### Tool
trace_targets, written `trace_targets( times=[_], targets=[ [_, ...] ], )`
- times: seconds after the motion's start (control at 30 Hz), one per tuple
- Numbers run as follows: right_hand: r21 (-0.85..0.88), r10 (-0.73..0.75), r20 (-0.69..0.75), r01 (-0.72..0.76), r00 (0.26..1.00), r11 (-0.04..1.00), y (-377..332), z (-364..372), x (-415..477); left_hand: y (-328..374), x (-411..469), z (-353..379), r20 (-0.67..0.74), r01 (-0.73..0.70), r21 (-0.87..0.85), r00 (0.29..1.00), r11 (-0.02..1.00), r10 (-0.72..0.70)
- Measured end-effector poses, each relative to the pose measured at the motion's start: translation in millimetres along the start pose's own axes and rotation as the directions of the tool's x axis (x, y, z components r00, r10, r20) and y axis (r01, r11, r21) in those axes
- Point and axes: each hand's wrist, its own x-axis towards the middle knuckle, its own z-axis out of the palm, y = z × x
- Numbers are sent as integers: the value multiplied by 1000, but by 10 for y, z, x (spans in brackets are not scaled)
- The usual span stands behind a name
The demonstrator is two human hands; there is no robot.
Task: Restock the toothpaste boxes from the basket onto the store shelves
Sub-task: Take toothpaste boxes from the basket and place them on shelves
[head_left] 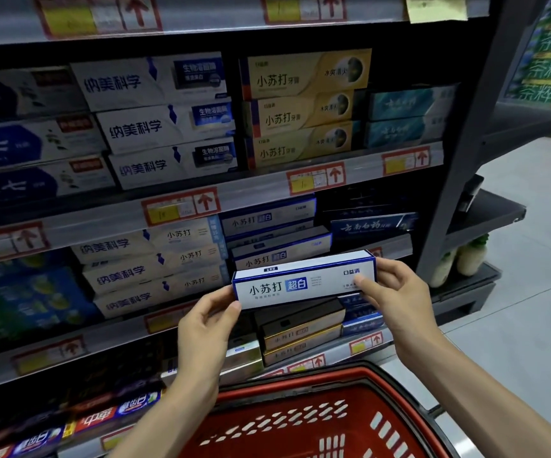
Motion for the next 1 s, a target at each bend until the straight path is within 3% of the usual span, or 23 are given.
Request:
trace_targets(
  times=[0.2, 0.43, 0.73, 0.87, 1.0],
  targets=[
    [-128, -60, -19, 57, 998, 990, 80, -20, 230, 28, 93, 219, 22, 8, 78, 1000, 997, -10],
    [-158, -120, -5, 118, 993, 980, 162, 117, 773, 143, 374, 495, -90, -9, 33, 996, 999, 12],
    [-90, -195, 77, 202, 978, 975, 122, 341, 1218, 213, 572, 520, -133, -187, 128, 970, 974, 204],
    [32, -109, 132, 106, 985, 994, 112, 353, 1295, 142, 466, 422, -163, -214, 43, 962, 976, 219],
    [176, -18, 246, -27, 969, 984, 65, 357, 1270, 10, 413, 359, -184, -119, -112, 978, 986, 97]
  ],
)
